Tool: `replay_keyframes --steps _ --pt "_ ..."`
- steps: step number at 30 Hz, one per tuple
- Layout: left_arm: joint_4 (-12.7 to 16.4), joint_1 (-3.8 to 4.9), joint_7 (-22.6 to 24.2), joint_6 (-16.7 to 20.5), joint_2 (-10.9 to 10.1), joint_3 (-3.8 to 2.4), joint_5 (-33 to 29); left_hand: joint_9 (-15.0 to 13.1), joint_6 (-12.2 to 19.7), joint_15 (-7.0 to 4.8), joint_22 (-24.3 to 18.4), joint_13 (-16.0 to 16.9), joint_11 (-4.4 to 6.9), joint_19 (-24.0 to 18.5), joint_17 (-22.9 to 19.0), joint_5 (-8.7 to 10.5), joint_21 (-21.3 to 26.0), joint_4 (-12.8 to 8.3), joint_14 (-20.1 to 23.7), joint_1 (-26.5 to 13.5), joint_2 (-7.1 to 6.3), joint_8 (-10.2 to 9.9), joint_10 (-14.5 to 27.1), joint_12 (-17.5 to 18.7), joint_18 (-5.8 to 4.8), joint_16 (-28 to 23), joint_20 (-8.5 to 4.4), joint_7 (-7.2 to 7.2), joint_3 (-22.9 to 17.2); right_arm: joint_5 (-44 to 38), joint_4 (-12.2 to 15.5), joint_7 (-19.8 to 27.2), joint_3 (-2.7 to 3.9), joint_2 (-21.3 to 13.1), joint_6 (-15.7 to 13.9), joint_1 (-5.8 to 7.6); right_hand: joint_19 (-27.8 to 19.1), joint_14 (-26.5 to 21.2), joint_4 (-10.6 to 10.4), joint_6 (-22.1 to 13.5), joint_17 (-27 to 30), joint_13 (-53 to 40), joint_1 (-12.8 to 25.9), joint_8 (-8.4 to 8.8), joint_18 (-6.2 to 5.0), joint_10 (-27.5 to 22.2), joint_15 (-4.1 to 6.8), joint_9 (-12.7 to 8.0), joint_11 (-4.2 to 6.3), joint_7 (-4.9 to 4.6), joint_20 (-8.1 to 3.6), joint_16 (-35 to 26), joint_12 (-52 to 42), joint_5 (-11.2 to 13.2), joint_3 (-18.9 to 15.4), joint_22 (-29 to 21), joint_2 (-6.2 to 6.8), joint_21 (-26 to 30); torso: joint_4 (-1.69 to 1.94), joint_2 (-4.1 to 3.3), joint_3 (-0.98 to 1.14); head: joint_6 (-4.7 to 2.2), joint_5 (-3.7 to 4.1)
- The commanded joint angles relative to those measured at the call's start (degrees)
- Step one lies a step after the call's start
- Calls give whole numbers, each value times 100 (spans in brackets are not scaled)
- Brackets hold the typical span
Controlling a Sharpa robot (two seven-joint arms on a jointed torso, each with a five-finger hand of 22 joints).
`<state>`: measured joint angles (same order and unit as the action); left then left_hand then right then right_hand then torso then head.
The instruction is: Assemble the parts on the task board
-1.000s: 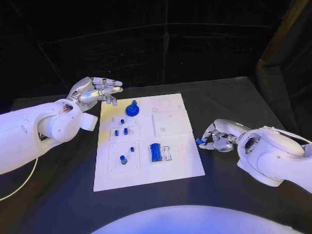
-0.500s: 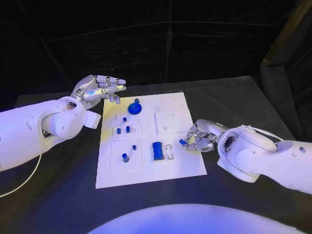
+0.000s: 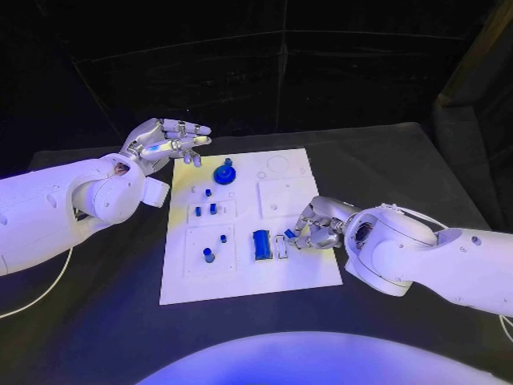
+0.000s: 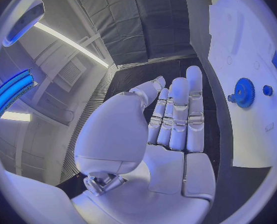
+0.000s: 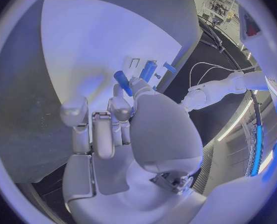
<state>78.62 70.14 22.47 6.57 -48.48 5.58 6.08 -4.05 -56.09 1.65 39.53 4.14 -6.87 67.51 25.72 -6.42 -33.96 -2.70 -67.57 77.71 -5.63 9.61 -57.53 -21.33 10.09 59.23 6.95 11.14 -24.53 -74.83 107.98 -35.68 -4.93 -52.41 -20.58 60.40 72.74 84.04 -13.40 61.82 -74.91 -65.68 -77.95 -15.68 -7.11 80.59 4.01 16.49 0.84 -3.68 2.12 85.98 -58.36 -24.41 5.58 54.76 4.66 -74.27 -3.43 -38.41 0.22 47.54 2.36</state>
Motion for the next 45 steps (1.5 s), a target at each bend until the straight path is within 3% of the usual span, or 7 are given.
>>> replay_keyframes --steps 1,9,14,31,36,41,45 --pt "12 8 20 -54 -2 -4 -16 9 32 -5 -7 -10 10 -31 -8 -10 32 4 47 -46 -3 31 45 -23 34 12 13 -5 25 37 -9 -71 2 43 106 6 41 460 -58 75 -816 -35 91 -55 62 59 49 16 14 19 -10 28 -56 -48 -5 17 2 -27 -10 8 2 -2 -4" --pt "13 8 12 -63 12 -4 -16 9 32 -5 -7 -10 10 -31 -8 -10 32 4 47 -46 -3 31 45 -23 34 12 13 -5 25 36 -106 -148 2 217 235 6 21 448 -166 169 -767 56 319 -73 56 51 82 70 50 60 -42 -1 89 -288 -101 -19 76 -6 -7 11 0 6 6" --pt "15 8 10 -65 16 -4 -16 9 32 -5 -7 -10 10 -31 -8 -10 32 4 47 -46 -3 31 45 -23 34 12 13 -5 25 36 -144 -190 1 294 322 6 17 448 -176 177 -770 64 338 -74 55 52 84 75 51 62 -45 0 102 -309 -111 -26 79 -2 5 -1 1 7 -2" --pt "23 9 -9 -97 12 -4 -16 10 47 -4 -12 -13 6 -31 -20 -12 37 -1 52 -52 1 43 63 -37 35 19 15 -2 28 -51 -207 -275 1 410 623 5 19 450 -264 249 -778 109 530 -91 57 73 96 131 66 84 -58 2 179 -349 -234 -20 120 3 -7 3 4 34 -9" --pt "22 9 -14 -101 12 -4 -16 10 47 -4 -12 -13 6 -31 -20 -12 37 -1 52 -52 1 43 63 -37 35 19 15 -2 28 -108 -222 -278 1 423 618 5 19 450 -306 281 -779 88 725 -97 57 97 103 169 73 93 -65 1 169 -573 -374 -22 118 8 -3 0 4 34 -8" --pt "22 9 -27 -108 14 -4 -16 10 47 -4 -12 -13 6 -31 -20 -12 37 -1 52 -52 1 43 63 -37 35 19 15 -2 28 -152 -235 -280 1 436 613 5 20 450 -314 298 -780 99 875 -101 58 103 104 199 74 96 -67 1 199 -473 -503 -20 80 11 -3 -2 3 34 -3" --pt "17 9 -32 -114 22 -4 -16 11 54 -2 -14 -14 4 -31 -24 -13 39 4 52 -63 1 44 71 -41 34 21 17 0 33 -171 -247 -280 1 448 582 5 7 446 -314 290 -761 108 1061 -89 53 102 99 227 69 93 -64 -12 229 -221 -649 -45 6 27 -8 1 3 37 3"
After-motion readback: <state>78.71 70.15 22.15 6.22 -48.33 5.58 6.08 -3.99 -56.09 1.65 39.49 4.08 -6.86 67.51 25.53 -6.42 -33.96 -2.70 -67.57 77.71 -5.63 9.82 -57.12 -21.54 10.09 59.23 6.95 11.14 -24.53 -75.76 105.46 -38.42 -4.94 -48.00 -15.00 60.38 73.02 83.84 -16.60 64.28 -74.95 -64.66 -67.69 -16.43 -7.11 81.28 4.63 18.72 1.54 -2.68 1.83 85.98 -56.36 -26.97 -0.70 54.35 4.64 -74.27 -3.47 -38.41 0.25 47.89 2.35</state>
